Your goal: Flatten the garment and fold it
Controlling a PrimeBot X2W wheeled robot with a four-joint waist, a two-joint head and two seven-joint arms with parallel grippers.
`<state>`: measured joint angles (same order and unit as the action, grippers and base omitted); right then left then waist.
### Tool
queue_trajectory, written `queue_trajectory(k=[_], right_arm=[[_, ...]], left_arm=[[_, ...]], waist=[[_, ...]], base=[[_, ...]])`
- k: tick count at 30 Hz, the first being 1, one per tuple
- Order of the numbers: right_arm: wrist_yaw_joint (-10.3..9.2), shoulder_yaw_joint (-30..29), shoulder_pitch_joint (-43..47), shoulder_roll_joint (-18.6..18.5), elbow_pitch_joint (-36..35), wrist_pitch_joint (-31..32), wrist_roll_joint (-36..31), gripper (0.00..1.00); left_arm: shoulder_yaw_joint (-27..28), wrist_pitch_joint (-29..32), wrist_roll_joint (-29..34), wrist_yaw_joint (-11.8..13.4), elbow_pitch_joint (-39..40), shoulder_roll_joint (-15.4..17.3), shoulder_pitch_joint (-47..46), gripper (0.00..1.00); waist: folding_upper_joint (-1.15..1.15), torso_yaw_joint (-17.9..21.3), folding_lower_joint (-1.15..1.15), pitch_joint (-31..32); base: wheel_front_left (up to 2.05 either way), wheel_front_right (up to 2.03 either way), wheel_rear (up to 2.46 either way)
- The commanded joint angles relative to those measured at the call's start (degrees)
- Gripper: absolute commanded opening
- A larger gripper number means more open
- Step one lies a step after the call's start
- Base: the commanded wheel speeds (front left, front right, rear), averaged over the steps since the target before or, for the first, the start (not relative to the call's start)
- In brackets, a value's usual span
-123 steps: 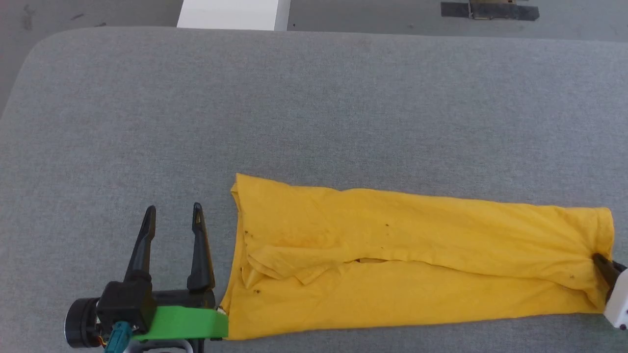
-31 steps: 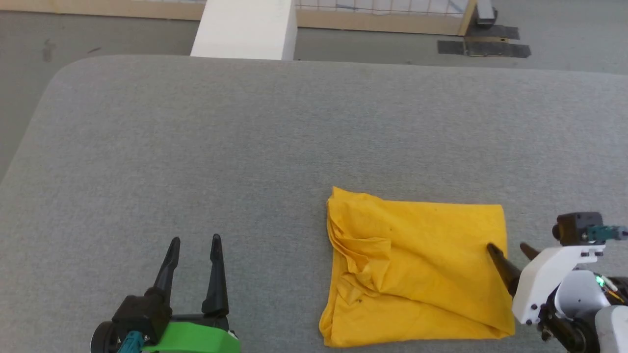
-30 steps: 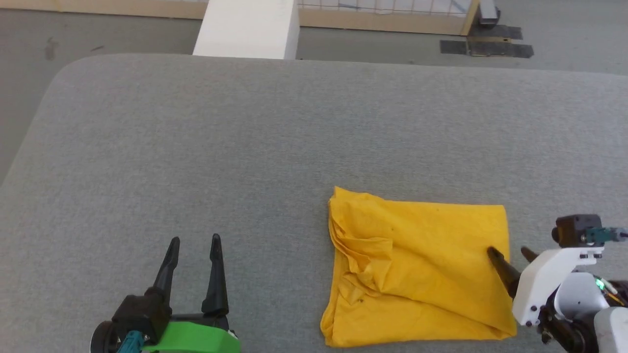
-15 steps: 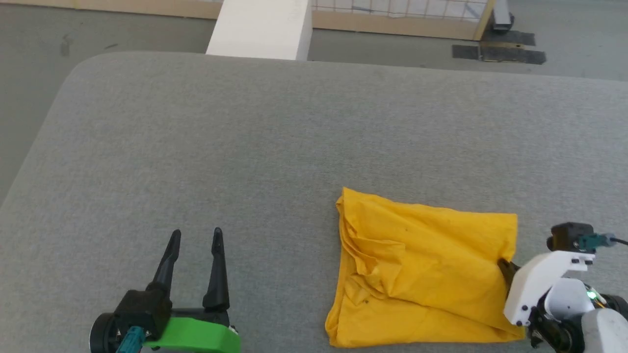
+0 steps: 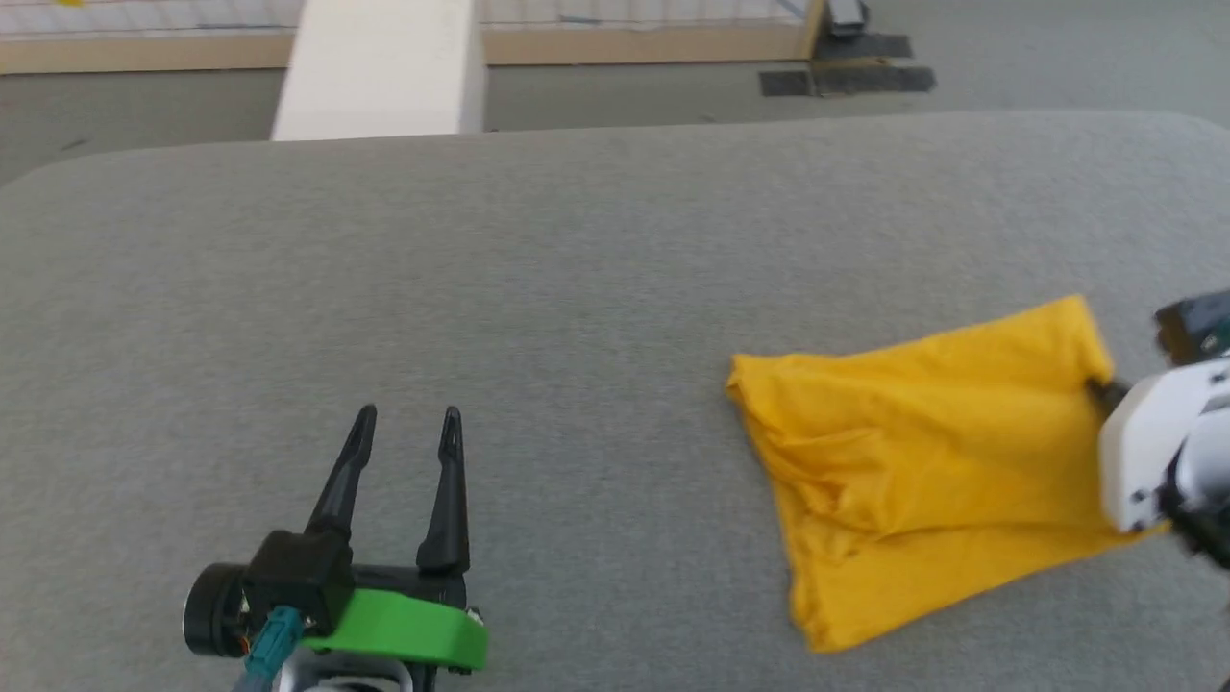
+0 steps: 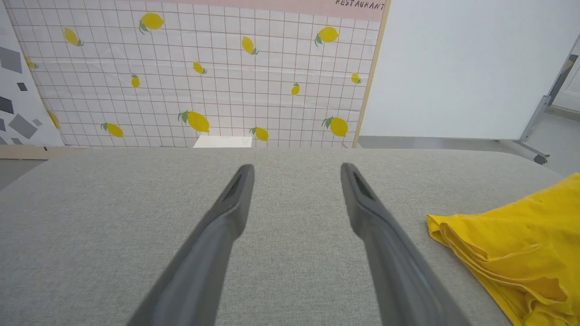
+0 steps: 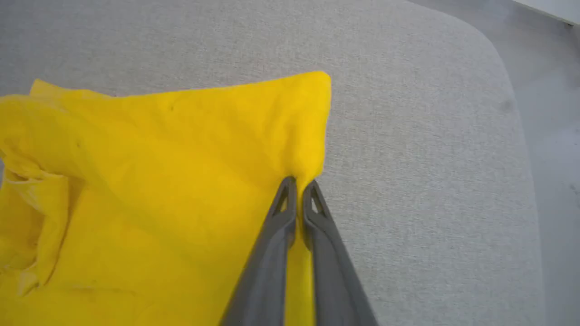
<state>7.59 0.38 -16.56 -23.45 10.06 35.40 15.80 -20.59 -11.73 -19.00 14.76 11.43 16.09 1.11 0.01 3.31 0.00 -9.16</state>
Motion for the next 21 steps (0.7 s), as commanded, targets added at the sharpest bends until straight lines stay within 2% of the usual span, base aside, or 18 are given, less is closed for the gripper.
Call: queue_trajectory(k=[1, 7, 15, 21], right_arm=[[-0.1, 0.7, -2.02, -1.82, -0.04, 0.25, 0.58, 0.0], [-0.1, 4.66, -7.74, -11.76, 2.12, -0.94, 1.14, 0.0], [-0.1, 6.34, -12.61, -22.63, 7.84, -4.77, 0.39, 0.0], [-0.1, 6.27, -15.04, -25.67, 13.91, -10.17, 0.56, 0.0]], left_arm=[[0.11, 0.18, 0.74, 0.35, 0.3, 0.35, -1.25, 1.0], [-0.21, 1.24, 2.15, 0.91, 1.31, 0.64, -3.8, 1.0], [-0.24, 2.56, 3.99, 1.56, 2.85, 1.52, -6.7, 1.0], [-0.3, 3.62, 5.91, 2.11, 4.39, 2.26, -9.36, 1.0]], waist=[[-0.01, 3.44, 0.0, -2.51], [-0.01, 6.82, 0.0, -6.62], [-0.01, 8.32, 0.0, -12.6], [-0.01, 7.88, 0.0, -17.44]], base=[[0.0, 0.0, 0.0], [0.0, 0.0, 0.0], [0.0, 0.0, 0.0], [0.0, 0.0, 0.0]])
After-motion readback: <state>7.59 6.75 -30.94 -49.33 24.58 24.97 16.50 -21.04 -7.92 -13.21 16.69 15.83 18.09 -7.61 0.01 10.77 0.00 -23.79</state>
